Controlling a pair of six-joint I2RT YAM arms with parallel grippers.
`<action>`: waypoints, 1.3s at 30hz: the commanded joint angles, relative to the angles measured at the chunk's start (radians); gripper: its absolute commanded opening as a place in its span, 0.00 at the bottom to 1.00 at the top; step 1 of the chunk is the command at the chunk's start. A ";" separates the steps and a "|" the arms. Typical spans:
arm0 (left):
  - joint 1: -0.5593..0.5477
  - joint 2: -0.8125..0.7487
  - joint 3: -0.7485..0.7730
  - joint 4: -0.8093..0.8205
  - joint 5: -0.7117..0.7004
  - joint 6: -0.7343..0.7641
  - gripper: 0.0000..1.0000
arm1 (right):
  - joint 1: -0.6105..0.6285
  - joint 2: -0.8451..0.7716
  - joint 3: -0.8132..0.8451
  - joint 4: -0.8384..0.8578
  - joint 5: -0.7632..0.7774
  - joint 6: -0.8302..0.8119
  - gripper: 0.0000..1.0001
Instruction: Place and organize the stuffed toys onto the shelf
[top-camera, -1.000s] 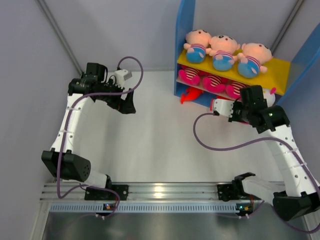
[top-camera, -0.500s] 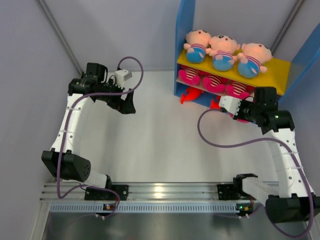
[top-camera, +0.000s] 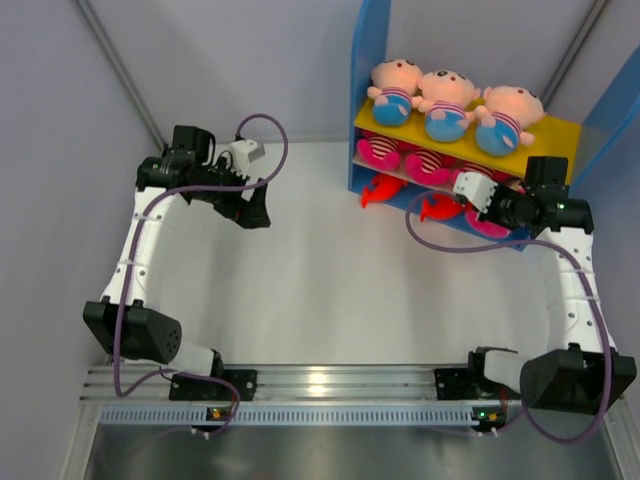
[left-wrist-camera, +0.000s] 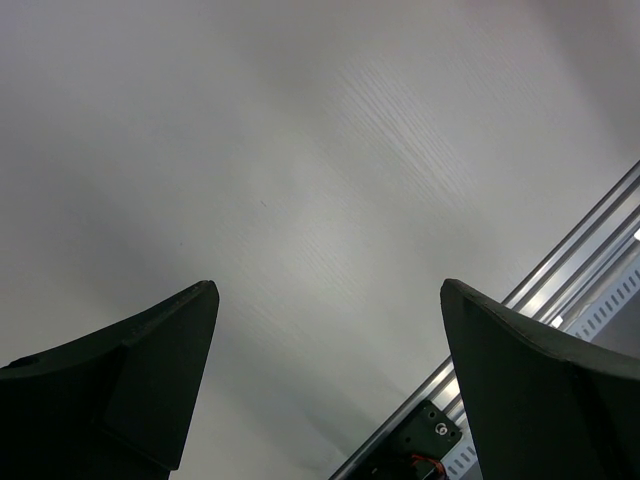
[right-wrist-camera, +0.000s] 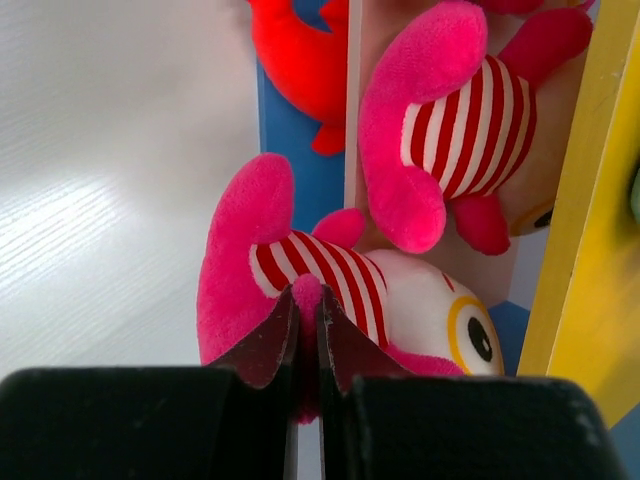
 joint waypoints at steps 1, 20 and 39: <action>0.000 0.008 0.023 0.012 0.003 0.023 0.99 | -0.035 0.024 0.067 0.044 -0.097 -0.020 0.00; 0.000 0.021 0.035 0.012 0.015 0.022 0.99 | -0.112 -0.030 -0.103 0.334 0.108 -0.115 0.04; 0.000 0.013 0.029 0.012 0.014 0.025 0.99 | -0.138 -0.070 -0.196 0.483 0.114 -0.121 0.44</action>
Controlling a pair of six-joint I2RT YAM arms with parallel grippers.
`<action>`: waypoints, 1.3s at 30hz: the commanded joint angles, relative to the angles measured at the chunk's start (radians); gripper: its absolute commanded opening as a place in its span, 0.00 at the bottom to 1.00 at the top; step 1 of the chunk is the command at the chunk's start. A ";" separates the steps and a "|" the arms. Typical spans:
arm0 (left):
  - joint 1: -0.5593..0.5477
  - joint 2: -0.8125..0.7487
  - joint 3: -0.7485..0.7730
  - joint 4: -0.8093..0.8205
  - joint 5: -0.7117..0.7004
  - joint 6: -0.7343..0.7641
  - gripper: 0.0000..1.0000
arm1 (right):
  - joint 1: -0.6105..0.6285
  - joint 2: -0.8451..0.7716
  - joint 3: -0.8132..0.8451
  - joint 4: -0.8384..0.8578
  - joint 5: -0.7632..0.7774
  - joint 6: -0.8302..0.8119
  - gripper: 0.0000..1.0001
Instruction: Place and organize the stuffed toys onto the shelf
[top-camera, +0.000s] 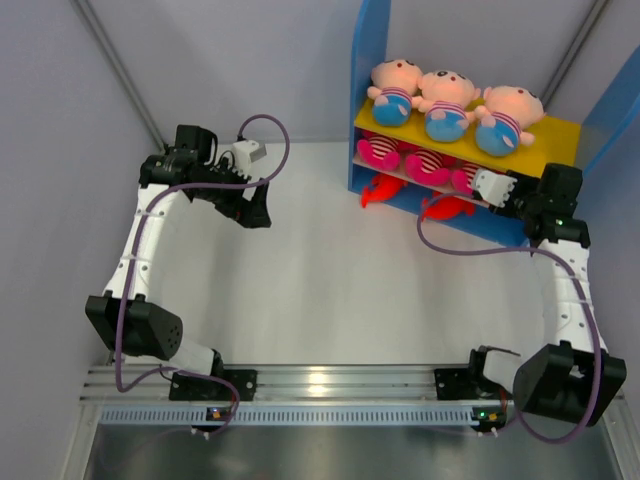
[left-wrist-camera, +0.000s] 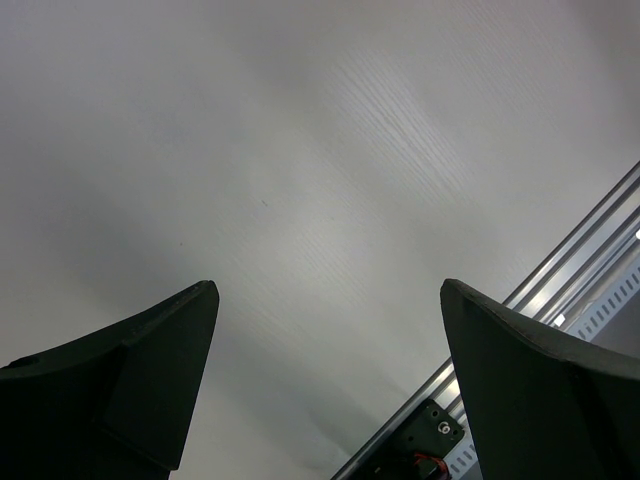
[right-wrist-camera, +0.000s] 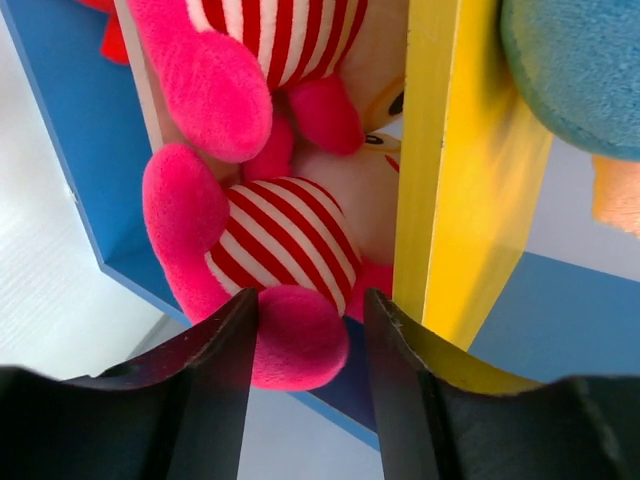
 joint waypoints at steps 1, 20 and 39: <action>0.000 -0.009 0.027 0.012 0.013 0.017 0.99 | -0.014 -0.054 -0.015 0.038 -0.014 -0.011 0.48; 0.000 -0.026 0.008 0.012 0.040 0.036 0.99 | 0.064 -0.164 -0.055 -0.105 -0.054 0.104 0.76; 0.000 -0.099 -0.203 0.088 -0.070 0.016 0.99 | 0.469 -0.434 -0.387 0.215 -0.376 0.826 1.00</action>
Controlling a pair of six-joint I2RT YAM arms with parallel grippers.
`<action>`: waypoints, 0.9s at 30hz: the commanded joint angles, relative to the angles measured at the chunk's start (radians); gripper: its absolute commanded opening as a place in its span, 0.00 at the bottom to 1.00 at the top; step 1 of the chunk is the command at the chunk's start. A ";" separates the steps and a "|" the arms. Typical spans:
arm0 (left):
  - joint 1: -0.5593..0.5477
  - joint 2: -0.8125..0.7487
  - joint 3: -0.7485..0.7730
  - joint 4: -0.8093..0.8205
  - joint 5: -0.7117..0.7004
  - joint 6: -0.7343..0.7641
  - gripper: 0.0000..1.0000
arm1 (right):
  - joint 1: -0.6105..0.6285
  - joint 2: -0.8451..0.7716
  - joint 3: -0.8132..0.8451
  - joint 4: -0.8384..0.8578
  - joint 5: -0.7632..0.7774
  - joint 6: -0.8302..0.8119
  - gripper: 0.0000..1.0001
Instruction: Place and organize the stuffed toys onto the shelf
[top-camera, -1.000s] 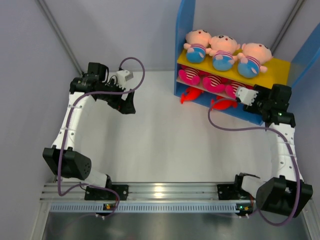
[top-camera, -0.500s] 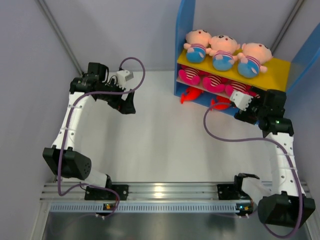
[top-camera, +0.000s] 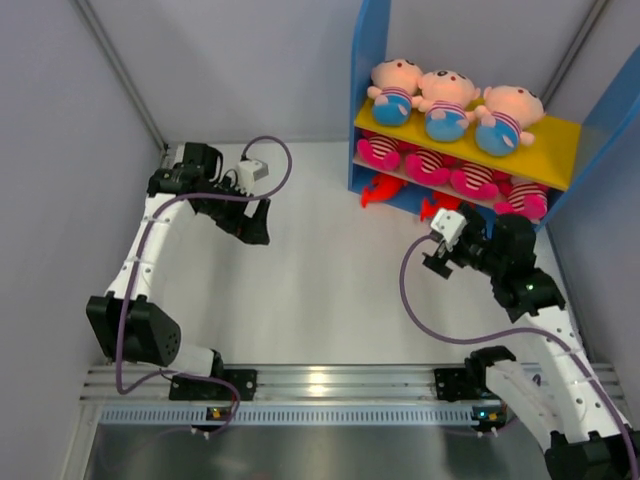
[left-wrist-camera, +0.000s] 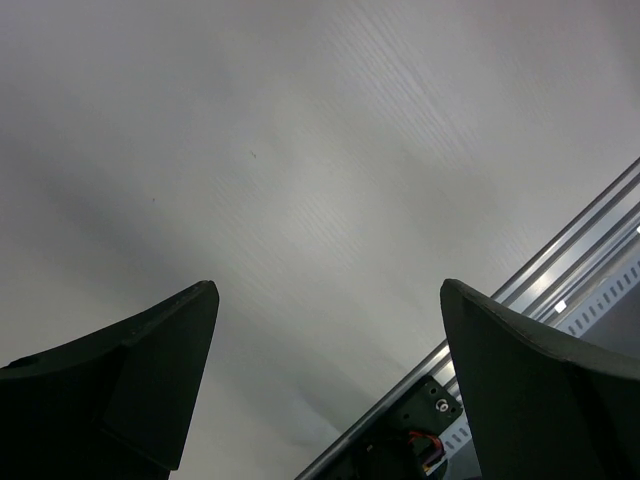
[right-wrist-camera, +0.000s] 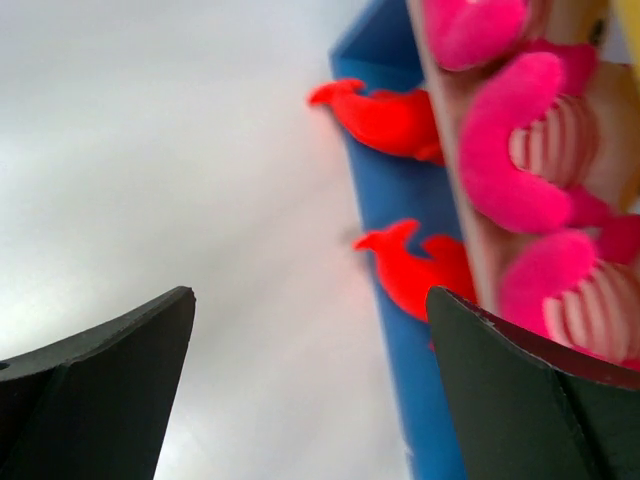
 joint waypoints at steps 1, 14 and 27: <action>0.000 -0.080 -0.079 0.074 -0.081 -0.002 0.99 | 0.081 -0.059 -0.162 0.273 -0.088 0.268 1.00; 0.019 -0.315 -0.588 0.528 -0.452 -0.054 0.99 | 0.158 -0.147 -0.704 1.116 0.248 0.784 0.99; 0.194 -0.469 -0.738 0.597 -0.348 -0.135 0.99 | 0.161 -0.144 -0.718 1.136 0.174 0.741 0.99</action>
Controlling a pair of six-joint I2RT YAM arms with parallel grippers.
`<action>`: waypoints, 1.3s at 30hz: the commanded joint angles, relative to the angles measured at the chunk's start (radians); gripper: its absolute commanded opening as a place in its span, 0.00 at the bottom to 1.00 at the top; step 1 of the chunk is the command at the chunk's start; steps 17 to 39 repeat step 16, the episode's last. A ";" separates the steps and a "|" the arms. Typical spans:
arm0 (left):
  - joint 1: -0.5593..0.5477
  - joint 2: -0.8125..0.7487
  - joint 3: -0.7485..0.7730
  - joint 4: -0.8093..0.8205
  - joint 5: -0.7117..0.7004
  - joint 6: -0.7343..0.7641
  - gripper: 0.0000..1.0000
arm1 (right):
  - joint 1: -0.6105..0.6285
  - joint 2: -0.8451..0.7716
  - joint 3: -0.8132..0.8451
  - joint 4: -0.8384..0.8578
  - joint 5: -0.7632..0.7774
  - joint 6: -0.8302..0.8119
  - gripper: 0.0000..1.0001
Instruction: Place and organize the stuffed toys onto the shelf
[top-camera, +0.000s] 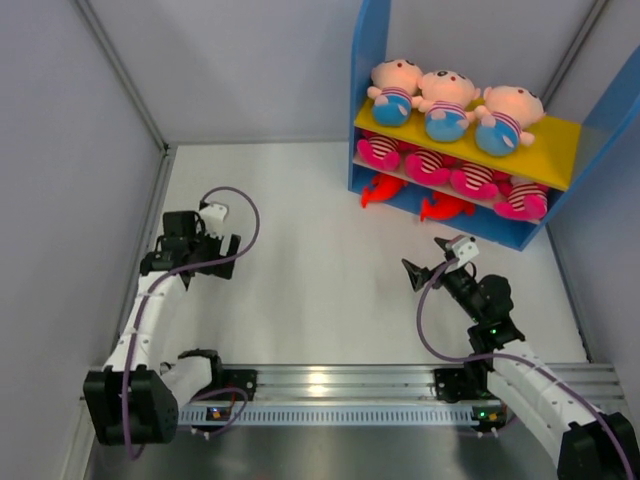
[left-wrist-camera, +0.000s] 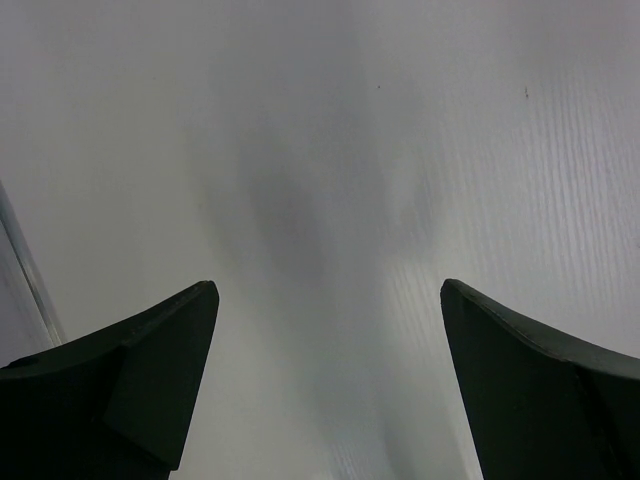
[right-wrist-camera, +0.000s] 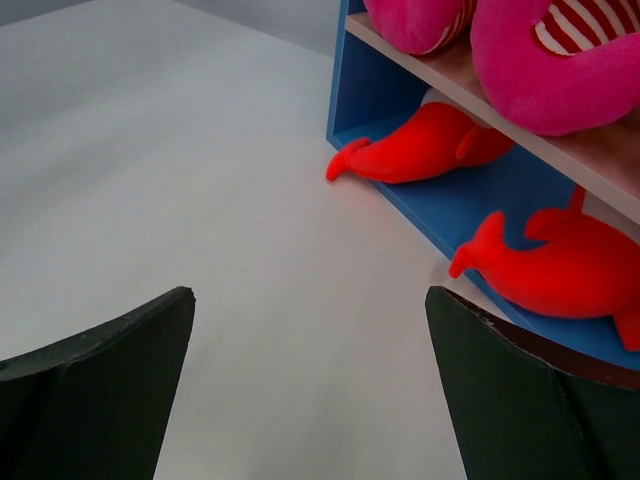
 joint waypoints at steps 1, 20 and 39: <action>0.078 -0.052 -0.022 0.066 0.096 -0.036 0.99 | 0.019 0.011 0.012 0.076 -0.029 0.010 0.99; 0.114 -0.103 -0.042 0.066 0.091 -0.024 0.99 | 0.022 0.005 0.009 0.074 -0.031 0.006 0.99; 0.114 -0.103 -0.042 0.066 0.091 -0.024 0.99 | 0.022 0.005 0.009 0.074 -0.031 0.006 0.99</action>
